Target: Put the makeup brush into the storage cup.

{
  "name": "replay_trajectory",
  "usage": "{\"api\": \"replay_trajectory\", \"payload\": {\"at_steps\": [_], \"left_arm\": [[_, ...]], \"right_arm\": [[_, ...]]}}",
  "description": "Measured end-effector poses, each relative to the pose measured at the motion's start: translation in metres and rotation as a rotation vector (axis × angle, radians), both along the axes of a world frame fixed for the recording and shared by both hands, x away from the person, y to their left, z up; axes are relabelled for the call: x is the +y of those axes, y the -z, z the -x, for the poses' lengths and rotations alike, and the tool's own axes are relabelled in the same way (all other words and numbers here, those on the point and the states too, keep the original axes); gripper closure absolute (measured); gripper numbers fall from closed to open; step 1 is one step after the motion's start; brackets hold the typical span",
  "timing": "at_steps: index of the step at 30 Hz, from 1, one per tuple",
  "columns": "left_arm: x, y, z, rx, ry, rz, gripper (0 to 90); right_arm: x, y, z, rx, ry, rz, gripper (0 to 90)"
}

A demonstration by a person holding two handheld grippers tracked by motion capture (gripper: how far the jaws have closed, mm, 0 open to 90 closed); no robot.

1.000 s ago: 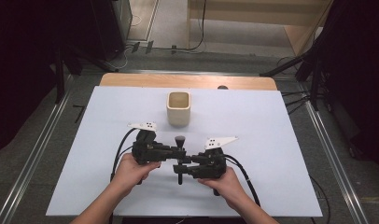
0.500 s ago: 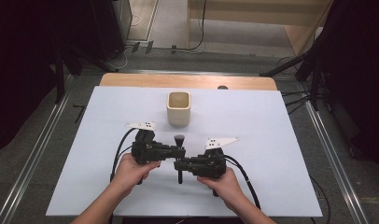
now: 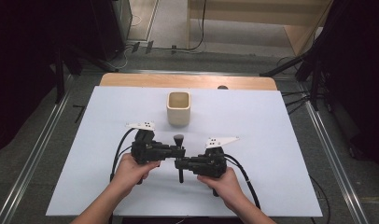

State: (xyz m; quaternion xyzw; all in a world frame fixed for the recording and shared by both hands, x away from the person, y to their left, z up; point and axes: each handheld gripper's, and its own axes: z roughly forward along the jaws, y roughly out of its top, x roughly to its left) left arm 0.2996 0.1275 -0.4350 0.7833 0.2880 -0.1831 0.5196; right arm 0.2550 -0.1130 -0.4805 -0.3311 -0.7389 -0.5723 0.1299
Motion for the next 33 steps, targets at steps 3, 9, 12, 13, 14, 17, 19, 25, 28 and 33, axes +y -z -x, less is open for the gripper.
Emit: {"api": "replay_trajectory", "payload": {"at_steps": [3, 9, 12, 13, 14, 17, 19, 25, 28, 33], "left_arm": [[0.0, -0.003, 0.002, -0.035, -0.01, -0.013, 65.5], [0.005, -0.007, 0.004, -0.069, -0.028, -0.026, 54.1], [0.01, -0.011, 0.006, -0.118, -0.05, -0.054, 46.2], [0.01, -0.011, 0.006, -0.118, -0.05, -0.054, 44.6], [0.011, -0.012, 0.007, -0.127, -0.054, -0.062, 44.6], [0.012, -0.011, 0.007, -0.143, -0.05, -0.088, 40.9], [0.012, -0.01, 0.007, -0.154, -0.045, -0.105, 39.0], [0.01, -0.009, 0.011, -0.217, -0.023, -0.153, 34.6], [0.01, -0.008, 0.013, -0.254, -0.015, -0.185, 32.5], [0.012, -0.004, 0.014, -0.294, -0.024, -0.218, 31.7]], "right_arm": [[0.0, 0.0, 0.0, -0.001, 0.001, 0.004, 79.1], [-0.001, 0.0, -0.001, -0.002, 0.013, 0.018, 79.2], [-0.004, 0.001, -0.002, -0.005, 0.024, 0.029, 79.2], [-0.004, 0.001, -0.002, -0.005, 0.024, 0.029, 79.2], [-0.004, 0.001, -0.003, -0.005, 0.026, 0.031, 79.1], [-0.005, 0.001, -0.003, -0.007, 0.033, 0.038, 79.1], [-0.006, 0.001, -0.003, -0.01, 0.036, 0.046, 79.1], [-0.008, 0.002, -0.005, -0.014, 0.054, 0.065, 79.2], [-0.009, 0.002, -0.005, -0.016, 0.065, 0.074, 79.1], [-0.011, 0.001, -0.006, -0.028, 0.08, 0.085, 79.2]]}}
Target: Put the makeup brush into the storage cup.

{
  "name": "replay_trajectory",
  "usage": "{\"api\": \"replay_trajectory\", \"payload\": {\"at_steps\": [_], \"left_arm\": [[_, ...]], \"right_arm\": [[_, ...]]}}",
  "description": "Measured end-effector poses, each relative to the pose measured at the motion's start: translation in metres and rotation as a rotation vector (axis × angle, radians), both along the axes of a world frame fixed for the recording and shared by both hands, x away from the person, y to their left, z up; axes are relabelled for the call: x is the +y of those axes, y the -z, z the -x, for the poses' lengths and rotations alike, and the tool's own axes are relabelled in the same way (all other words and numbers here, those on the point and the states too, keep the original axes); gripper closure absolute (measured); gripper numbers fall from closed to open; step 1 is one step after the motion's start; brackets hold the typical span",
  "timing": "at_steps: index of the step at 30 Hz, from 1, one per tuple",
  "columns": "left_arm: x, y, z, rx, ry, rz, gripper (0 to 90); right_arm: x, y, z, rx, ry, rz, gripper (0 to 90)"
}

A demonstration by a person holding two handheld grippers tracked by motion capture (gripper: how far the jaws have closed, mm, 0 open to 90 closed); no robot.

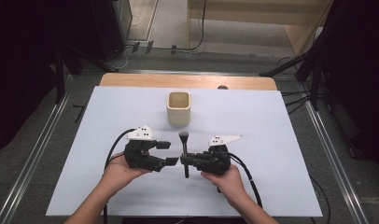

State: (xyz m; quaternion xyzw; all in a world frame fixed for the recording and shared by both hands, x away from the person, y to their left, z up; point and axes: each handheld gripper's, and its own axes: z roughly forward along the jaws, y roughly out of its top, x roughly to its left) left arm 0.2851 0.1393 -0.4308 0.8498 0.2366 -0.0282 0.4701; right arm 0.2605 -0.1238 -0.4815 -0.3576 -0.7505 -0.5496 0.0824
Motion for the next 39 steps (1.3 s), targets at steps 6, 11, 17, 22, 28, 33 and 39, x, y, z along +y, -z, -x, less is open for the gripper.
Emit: {"api": "replay_trajectory", "payload": {"at_steps": [6, 11, 17, 22, 28, 33, 39], "left_arm": [[0.004, 0.006, -0.001, -0.037, -0.007, -0.051, 29.4], [0.009, 0.01, -0.001, -0.045, -0.017, -0.057, 27.4], [0.015, 0.012, 0.001, -0.06, -0.008, -0.063, 21.4], [0.019, 0.018, 0.003, -0.063, -0.019, -0.078, 16.6], [0.023, 0.023, 0.006, -0.083, -0.027, -0.127, 15.4], [0.03, 0.024, 0.009, -0.087, -0.036, -0.134, 15.4], [0.038, 0.026, 0.013, -0.085, -0.045, -0.144, 15.5]], "right_arm": [[-0.002, -0.001, 0.0, -0.001, 0.013, 0.003, 79.2], [-0.002, -0.002, 0.0, -0.011, 0.016, 0.012, 79.1], [-0.003, -0.003, 0.0, -0.019, 0.022, 0.021, 79.1], [-0.003, -0.004, 0.0, -0.029, 0.024, 0.031, 79.2], [-0.004, -0.005, 0.0, -0.035, 0.029, 0.033, 79.1], [-0.005, -0.005, 0.0, -0.038, 0.032, 0.036, 79.2], [-0.004, -0.005, -0.001, -0.039, 0.032, 0.038, 79.1]]}}
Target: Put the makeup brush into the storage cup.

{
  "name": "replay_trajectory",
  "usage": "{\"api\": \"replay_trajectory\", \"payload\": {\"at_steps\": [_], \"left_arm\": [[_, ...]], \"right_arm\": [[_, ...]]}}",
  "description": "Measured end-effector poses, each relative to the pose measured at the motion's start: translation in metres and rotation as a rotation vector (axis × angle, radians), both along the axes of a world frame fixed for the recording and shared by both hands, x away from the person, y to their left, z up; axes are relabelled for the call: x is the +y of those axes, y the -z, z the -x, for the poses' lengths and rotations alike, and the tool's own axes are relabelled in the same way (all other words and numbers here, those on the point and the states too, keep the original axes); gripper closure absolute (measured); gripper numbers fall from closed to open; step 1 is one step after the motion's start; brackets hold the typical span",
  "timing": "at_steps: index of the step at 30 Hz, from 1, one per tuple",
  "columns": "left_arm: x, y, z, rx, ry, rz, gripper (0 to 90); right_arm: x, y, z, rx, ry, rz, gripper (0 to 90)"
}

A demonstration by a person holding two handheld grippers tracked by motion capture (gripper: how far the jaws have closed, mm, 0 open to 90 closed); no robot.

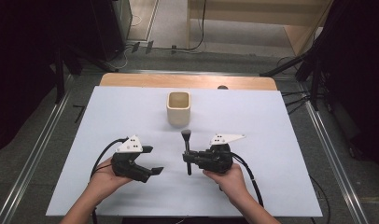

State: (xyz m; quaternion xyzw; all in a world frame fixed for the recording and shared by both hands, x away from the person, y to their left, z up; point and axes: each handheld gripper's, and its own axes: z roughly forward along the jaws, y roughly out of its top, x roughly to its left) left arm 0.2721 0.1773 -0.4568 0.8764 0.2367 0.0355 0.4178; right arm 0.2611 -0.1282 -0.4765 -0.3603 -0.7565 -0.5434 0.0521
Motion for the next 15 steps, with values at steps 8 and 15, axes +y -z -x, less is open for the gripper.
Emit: {"api": "replay_trajectory", "payload": {"at_steps": [8, 15], "left_arm": [[0.013, 0.001, 0.006, 0.0, -0.017, -0.03, 15.9], [0.027, 0.001, 0.01, -0.008, -0.046, -0.018, 15.9]], "right_arm": [[-0.001, 0.0, 0.0, 0.002, 0.004, 0.005, 79.1], [-0.001, 0.0, 0.0, -0.006, 0.009, 0.013, 79.1]]}}
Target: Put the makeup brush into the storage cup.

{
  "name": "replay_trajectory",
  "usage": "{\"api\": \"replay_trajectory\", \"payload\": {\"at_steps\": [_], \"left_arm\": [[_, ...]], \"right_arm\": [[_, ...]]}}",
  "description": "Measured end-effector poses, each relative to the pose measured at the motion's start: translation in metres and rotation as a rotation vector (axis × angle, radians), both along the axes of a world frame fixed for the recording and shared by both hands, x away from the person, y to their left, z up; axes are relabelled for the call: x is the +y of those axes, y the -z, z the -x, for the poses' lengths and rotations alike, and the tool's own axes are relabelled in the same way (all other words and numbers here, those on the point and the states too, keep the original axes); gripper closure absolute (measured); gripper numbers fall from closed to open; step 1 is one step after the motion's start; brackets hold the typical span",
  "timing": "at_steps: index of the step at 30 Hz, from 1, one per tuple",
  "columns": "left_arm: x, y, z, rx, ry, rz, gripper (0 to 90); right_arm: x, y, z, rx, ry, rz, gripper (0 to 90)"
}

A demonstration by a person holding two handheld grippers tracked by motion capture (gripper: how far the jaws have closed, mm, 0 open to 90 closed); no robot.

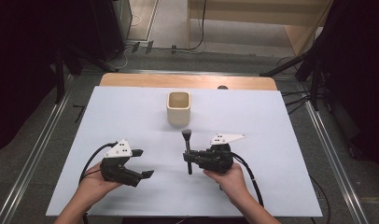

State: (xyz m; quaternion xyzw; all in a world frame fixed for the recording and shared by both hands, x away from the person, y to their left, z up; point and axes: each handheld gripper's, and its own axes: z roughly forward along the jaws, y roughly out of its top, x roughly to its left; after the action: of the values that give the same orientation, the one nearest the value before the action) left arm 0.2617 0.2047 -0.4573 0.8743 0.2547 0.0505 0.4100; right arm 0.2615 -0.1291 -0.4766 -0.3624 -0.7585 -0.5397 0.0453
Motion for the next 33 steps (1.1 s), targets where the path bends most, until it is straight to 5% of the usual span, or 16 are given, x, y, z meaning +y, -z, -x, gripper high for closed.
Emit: {"api": "replay_trajectory", "payload": {"at_steps": [15, 33], "left_arm": [[0.007, 0.001, 0.002, -0.007, -0.024, 0.025, 16.3], [0.007, 0.006, -0.002, 0.024, -0.018, 0.05, 16.7]], "right_arm": [[0.004, -0.004, -0.005, -0.027, 0.013, 0.028, 79.2], [0.002, -0.044, -0.032, -0.095, 0.056, 0.043, 79.2]]}}
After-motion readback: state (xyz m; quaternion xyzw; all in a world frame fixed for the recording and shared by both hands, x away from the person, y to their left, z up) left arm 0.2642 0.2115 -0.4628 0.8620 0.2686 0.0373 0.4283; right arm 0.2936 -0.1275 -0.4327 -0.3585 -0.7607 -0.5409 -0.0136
